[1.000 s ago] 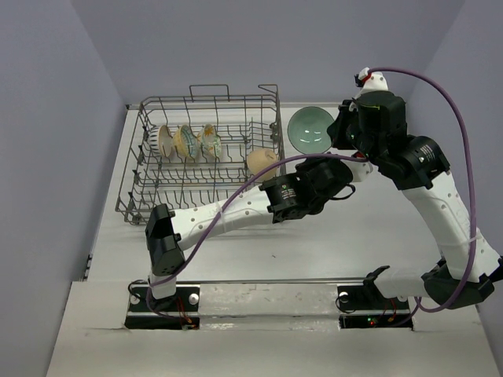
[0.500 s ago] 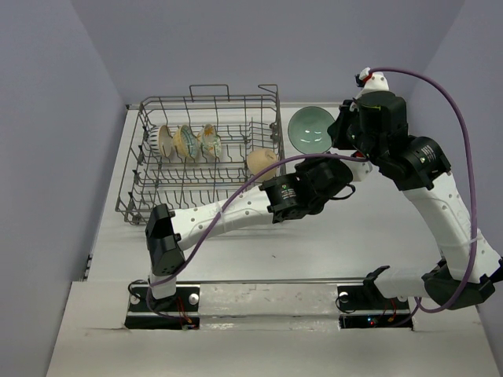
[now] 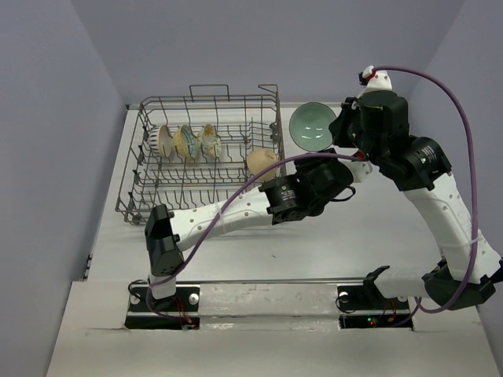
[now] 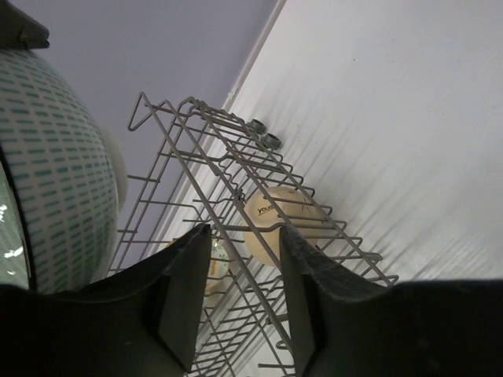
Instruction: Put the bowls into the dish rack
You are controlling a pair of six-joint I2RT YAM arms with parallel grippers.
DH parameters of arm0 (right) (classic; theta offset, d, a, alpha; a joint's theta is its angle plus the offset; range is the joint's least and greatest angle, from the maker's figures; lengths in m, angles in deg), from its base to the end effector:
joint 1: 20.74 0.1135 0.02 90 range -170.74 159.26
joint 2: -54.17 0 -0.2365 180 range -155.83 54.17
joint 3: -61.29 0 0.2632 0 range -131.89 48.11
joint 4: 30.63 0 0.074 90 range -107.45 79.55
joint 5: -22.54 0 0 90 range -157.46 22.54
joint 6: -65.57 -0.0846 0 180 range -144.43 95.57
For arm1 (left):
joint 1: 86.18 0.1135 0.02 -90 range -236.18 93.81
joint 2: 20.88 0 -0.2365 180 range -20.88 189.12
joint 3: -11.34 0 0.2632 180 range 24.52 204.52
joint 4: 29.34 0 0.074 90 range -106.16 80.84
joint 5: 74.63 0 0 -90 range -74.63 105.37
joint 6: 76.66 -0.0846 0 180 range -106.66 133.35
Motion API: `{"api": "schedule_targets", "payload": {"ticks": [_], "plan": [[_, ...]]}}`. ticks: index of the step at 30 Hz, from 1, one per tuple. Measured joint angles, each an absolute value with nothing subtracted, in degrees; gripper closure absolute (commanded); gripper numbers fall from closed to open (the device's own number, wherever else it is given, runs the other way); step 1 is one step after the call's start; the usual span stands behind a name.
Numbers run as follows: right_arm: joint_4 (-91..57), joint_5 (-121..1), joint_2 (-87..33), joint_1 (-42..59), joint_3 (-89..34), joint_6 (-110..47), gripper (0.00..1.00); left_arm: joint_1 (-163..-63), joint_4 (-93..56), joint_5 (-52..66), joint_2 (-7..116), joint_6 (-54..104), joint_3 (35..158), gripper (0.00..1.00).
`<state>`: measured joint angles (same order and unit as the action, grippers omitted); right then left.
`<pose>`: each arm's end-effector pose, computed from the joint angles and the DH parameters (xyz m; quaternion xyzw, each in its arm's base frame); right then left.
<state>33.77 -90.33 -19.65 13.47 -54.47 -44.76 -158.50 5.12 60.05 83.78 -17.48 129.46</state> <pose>0.2586 0.1360 0.4585 0.0109 0.8221 0.1031 0.5598 0.1967 -0.4212 0.3555 0.4633 0.6424 0.1073 0.6009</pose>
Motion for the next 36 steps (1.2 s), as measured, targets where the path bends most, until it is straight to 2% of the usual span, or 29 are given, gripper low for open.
{"api": "schedule_targets", "payload": {"ticks": [3, 5, 22, 36], "plan": [[33.05, -90.66, -19.57, 13.47, -54.47, -44.85, 0.99, -158.91, 5.12, 60.14, 82.93, -17.4, 129.11, 0.35], [32.39, -91.12, -19.57, 13.47, -54.47, -44.96, 0.99, -159.33, 5.2, 60.29, 82.01, -17.31, 128.98, 0.32], [35.28, -93.94, -18.43, 13.47, -54.06, -44.52, 0.99, -161.73, 5.97, 63.4, 73.42, -16.48, 128.76, 0.28], [36.11, -94.46, -17.91, 12.91, -54.32, -44.04, 0.99, -160.47, 5.75, 59.92, 76.09, -19.19, 131.12, 0.27]]}}
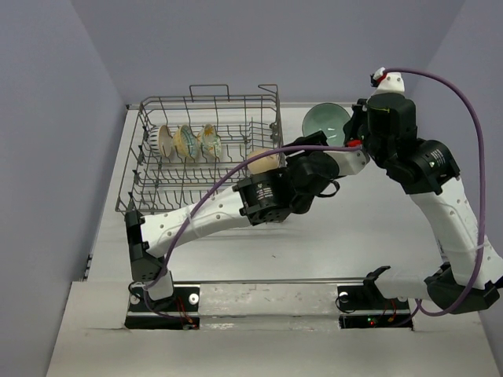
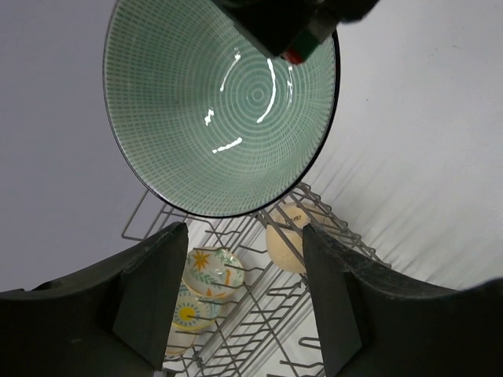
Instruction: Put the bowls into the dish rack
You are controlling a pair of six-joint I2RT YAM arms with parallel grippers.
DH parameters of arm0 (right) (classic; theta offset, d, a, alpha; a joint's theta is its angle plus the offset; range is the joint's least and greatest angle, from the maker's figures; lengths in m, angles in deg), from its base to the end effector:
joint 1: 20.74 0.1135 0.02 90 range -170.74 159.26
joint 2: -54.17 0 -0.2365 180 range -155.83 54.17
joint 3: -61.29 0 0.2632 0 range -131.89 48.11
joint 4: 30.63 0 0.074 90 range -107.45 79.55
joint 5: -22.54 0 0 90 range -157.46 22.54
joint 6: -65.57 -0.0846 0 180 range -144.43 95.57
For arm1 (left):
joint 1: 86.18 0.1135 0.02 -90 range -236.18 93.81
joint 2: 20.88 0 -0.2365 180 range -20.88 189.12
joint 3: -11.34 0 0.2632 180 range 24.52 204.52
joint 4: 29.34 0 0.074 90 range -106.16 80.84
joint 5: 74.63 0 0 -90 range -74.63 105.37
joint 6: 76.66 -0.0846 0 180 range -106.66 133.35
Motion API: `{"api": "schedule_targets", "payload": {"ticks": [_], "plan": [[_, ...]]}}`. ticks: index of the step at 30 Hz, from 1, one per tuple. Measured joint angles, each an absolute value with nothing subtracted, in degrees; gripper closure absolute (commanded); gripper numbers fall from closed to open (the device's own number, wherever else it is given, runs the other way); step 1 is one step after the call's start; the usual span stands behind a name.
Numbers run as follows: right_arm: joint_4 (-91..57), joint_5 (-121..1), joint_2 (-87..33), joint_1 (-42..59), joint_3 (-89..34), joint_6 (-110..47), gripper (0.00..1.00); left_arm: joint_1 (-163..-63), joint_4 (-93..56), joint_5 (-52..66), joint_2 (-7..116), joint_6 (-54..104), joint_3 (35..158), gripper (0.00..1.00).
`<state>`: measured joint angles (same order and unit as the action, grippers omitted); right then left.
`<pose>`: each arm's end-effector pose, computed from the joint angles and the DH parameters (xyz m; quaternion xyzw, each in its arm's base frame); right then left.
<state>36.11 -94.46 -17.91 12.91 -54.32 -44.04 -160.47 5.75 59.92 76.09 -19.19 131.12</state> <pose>0.2505 0.1206 0.4609 0.0283 0.8214 0.0657 0.5658 0.1715 -0.3907 0.4217 0.4368 0.6205 0.0688 0.6477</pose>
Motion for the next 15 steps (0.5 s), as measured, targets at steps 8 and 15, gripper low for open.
{"api": "schedule_targets", "payload": {"ticks": [8, 15], "plan": [[35.95, -96.12, -16.2, 12.53, -55.52, -43.47, 0.99, -159.55, 7.98, 56.95, 80.61, -20.0, 135.95, 0.27], [36.06, -97.7, -16.33, 12.6, -55.61, -42.82, 0.99, -159.29, 8.55, 56.31, 82.12, -19.91, 136.72, 0.27]]}}
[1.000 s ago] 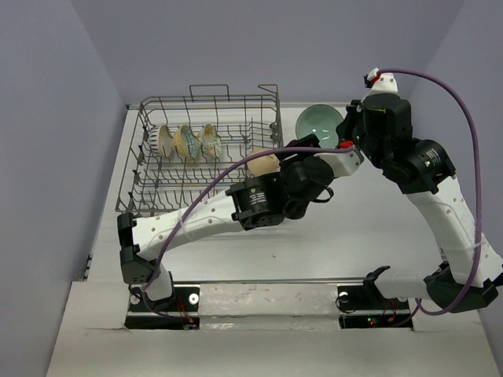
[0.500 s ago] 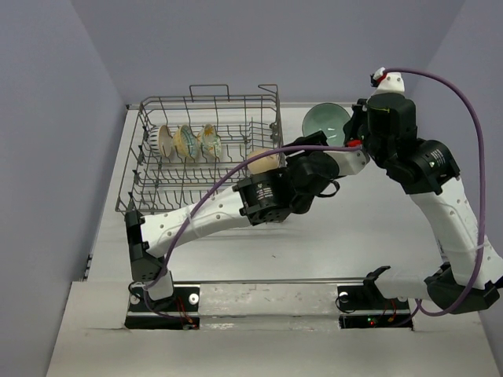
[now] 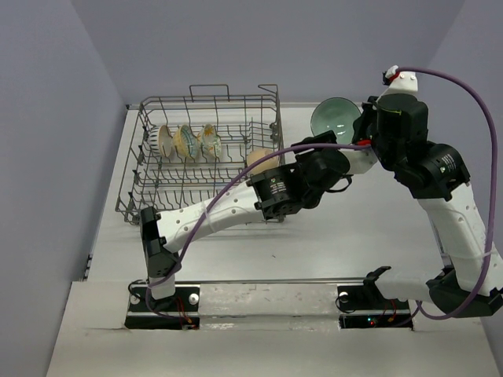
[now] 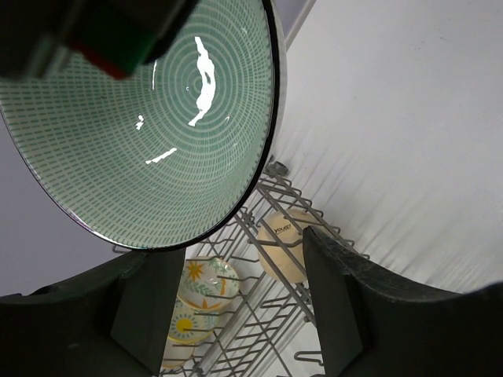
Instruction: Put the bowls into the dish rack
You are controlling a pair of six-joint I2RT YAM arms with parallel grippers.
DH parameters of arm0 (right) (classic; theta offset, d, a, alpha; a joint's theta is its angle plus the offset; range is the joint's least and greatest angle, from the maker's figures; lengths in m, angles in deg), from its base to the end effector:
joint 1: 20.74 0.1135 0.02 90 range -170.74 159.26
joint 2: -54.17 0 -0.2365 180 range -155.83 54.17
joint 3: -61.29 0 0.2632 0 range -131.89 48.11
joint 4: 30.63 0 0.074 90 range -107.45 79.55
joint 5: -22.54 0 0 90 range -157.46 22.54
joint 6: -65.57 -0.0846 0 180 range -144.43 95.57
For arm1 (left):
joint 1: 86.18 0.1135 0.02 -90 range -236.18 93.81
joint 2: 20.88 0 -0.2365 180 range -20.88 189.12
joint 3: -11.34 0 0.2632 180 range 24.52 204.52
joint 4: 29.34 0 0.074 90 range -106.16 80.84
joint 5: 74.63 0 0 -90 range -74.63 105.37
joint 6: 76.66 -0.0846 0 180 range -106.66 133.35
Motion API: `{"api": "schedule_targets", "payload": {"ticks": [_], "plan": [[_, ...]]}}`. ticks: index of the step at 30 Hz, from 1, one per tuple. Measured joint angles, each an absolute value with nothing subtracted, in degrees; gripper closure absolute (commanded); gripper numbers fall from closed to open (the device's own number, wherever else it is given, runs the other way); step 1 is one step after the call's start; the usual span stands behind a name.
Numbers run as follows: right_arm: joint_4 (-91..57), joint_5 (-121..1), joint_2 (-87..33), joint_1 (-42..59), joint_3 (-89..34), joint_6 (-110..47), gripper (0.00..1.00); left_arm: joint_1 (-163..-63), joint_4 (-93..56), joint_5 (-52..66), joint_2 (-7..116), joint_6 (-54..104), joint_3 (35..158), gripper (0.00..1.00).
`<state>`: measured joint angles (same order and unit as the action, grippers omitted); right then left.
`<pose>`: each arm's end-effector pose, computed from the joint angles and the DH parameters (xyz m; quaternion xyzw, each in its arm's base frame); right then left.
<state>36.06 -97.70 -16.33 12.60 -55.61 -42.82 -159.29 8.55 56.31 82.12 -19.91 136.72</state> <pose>0.2411 0.1076 0.4760 0.0447 0.8049 0.0481 0.5898 0.1836 -0.4140 0.4073 0.4702 0.6164 0.0684 0.6279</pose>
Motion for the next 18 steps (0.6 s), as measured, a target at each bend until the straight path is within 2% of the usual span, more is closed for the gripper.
{"api": "schedule_targets", "payload": {"ticks": [10, 18], "plan": [[36.15, -98.51, -16.35, 12.64, -55.67, -42.58, 0.99, -159.2, 8.74, 53.93, 81.6, -20.17, 136.74, 0.27], [38.6, -98.33, -17.05, 13.1, -56.96, -42.58, 0.99, -159.72, 9.93, 45.74, 74.65, -21.88, 136.74, 0.24]]}}
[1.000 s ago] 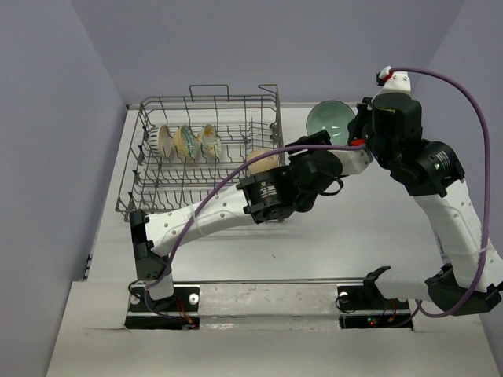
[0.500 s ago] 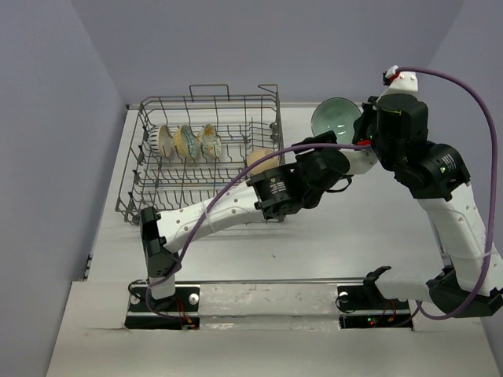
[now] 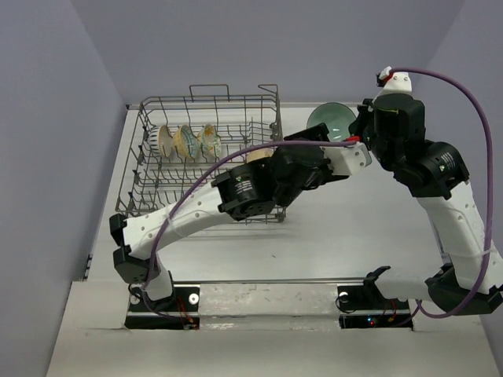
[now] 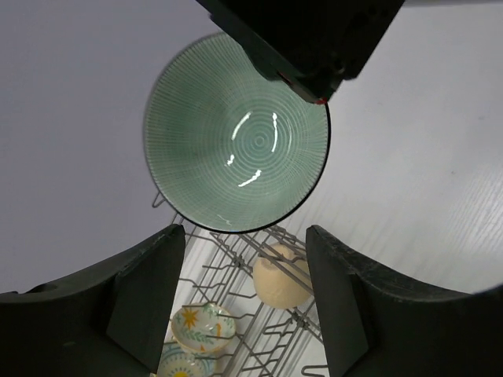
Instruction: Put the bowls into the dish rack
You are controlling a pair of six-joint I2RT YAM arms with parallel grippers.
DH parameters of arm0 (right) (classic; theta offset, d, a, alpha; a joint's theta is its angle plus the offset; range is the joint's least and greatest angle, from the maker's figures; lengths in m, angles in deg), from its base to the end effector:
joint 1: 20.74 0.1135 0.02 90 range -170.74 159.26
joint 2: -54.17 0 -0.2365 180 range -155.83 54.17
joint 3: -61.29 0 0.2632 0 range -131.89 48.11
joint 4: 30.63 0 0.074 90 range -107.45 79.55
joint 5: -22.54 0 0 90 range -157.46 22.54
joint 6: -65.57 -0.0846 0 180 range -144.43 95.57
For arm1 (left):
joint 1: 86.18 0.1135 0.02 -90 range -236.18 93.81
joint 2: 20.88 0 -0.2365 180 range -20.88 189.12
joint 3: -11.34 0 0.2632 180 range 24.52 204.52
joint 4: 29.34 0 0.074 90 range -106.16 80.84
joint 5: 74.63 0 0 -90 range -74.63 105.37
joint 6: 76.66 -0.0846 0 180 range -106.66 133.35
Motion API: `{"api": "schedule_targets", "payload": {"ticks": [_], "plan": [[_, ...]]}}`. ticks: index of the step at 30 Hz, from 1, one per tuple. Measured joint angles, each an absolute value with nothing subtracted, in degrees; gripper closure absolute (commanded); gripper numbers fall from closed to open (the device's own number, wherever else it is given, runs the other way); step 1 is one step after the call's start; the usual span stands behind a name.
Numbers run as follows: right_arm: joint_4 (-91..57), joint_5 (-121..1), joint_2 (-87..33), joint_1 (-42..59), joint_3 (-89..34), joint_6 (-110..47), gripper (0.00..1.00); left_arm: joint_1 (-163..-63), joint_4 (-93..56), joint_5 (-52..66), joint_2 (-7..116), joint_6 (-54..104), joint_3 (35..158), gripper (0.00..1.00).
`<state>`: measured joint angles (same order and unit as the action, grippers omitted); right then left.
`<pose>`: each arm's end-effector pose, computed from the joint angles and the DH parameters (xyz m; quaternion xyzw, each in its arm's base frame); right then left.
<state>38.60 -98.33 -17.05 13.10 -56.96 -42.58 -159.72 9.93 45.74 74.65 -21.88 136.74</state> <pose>0.2393 0.1082 0.4746 0.0378 0.8128 0.0371 0.5801 0.1589 -0.3869 0.4560 0.4997 0.5664 -0.0162 0.6552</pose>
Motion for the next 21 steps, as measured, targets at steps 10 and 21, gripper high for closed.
{"api": "schedule_targets", "payload": {"ticks": [10, 21], "plan": [[42.34, -97.72, -18.56, 13.5, -58.58, -42.47, 0.99, -159.83, 11.11, 36.21, 69.38, -23.58, 136.59, 0.23], [43.45, -97.7, -20.05, 13.5, -63.11, -41.88, 0.99, -160.2, 14.25, 28.56, 70.32, -24.3, 134.09, 0.23]]}}
